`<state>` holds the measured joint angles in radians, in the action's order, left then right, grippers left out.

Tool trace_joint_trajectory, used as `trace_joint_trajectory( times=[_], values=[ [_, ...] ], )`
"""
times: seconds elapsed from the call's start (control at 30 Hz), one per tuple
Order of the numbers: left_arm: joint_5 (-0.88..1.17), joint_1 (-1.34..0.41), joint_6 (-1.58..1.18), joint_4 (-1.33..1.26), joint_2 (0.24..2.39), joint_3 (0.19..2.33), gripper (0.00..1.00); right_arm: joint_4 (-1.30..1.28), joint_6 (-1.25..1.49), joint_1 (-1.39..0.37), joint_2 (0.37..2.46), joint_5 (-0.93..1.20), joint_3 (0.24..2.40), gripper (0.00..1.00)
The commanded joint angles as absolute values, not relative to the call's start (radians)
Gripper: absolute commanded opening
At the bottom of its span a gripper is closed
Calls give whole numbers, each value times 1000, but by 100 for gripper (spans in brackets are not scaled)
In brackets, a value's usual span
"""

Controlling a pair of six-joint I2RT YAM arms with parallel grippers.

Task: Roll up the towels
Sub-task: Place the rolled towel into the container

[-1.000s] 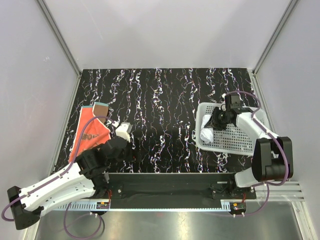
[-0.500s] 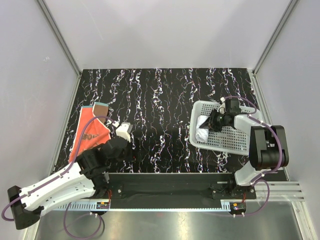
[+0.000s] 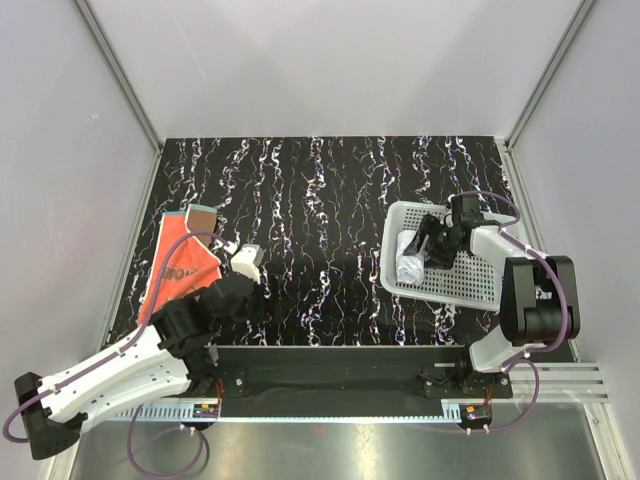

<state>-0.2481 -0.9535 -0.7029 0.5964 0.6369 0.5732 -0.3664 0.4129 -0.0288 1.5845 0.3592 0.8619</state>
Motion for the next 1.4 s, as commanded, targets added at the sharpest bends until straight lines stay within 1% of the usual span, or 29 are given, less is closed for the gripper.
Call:
trace_joint_trajectory(
  times=[0.0, 0.17, 0.2, 0.23, 0.37, 0.5, 0.57, 0.63, 0.67, 0.7, 0.73, 0.77, 0.83, 0.87, 0.93, 0.97, 1.03, 1.07, 1.2, 1.37],
  values=[
    [-268, -951, -683, 554, 634, 588, 88, -452, 402, -28, 1505, 256, 922, 76],
    [-270, -950, -681, 554, 638, 591, 88, -592, 385, -26, 1442, 195, 1031, 82],
    [-270, -950, -683, 554, 640, 592, 88, -609, 380, -26, 1436, 190, 1045, 88],
    [-270, -950, -681, 555, 641, 592, 88, -641, 380, -26, 1424, 178, 1072, 89],
    [-270, -950, -683, 555, 638, 591, 88, -686, 393, -26, 1372, 189, 1118, 92],
    [-270, -950, -684, 555, 640, 588, 88, -664, 416, -35, 1301, 329, 1140, 91],
    [-270, -950, -686, 549, 644, 586, 88, -664, 442, -89, 1284, 351, 1161, 89],
    [-268, -950, -686, 543, 650, 584, 88, -686, 462, -167, 1302, 302, 1202, 86],
    [-268, -950, -686, 542, 655, 586, 88, -699, 472, -252, 1319, 270, 1222, 85],
    [-268, -950, -686, 541, 657, 591, 88, -721, 485, -299, 1340, 218, 1241, 84],
    [-270, -950, -686, 543, 663, 595, 88, -730, 511, -333, 1389, 201, 1273, 80],
    [-271, -950, -684, 545, 664, 600, 88, -733, 523, -392, 1411, 184, 1284, 79],
    [-273, -950, -683, 558, 664, 618, 88, -733, 560, -428, 1477, 147, 1301, 73],
    [-276, -950, -683, 566, 663, 627, 88, -726, 572, -443, 1498, 146, 1302, 65],
    [-282, -950, -681, 591, 649, 647, 88, -713, 592, -478, 1563, 143, 1316, 56],
    [-287, -950, -680, 600, 644, 652, 88, -715, 600, -489, 1586, 134, 1324, 48],
    [-302, -948, -680, 627, 629, 664, 88, -713, 597, -523, 1655, 123, 1354, 43],
    [-305, -948, -683, 635, 624, 669, 88, -715, 595, -532, 1679, 117, 1365, 39],
    [-322, -948, -695, 663, 606, 675, 89, -768, 583, -561, 1785, 74, 1417, 34],
    [-324, -950, -706, 666, 601, 669, 89, -793, 583, -561, 1772, 6, 1373, 33]
  ],
)
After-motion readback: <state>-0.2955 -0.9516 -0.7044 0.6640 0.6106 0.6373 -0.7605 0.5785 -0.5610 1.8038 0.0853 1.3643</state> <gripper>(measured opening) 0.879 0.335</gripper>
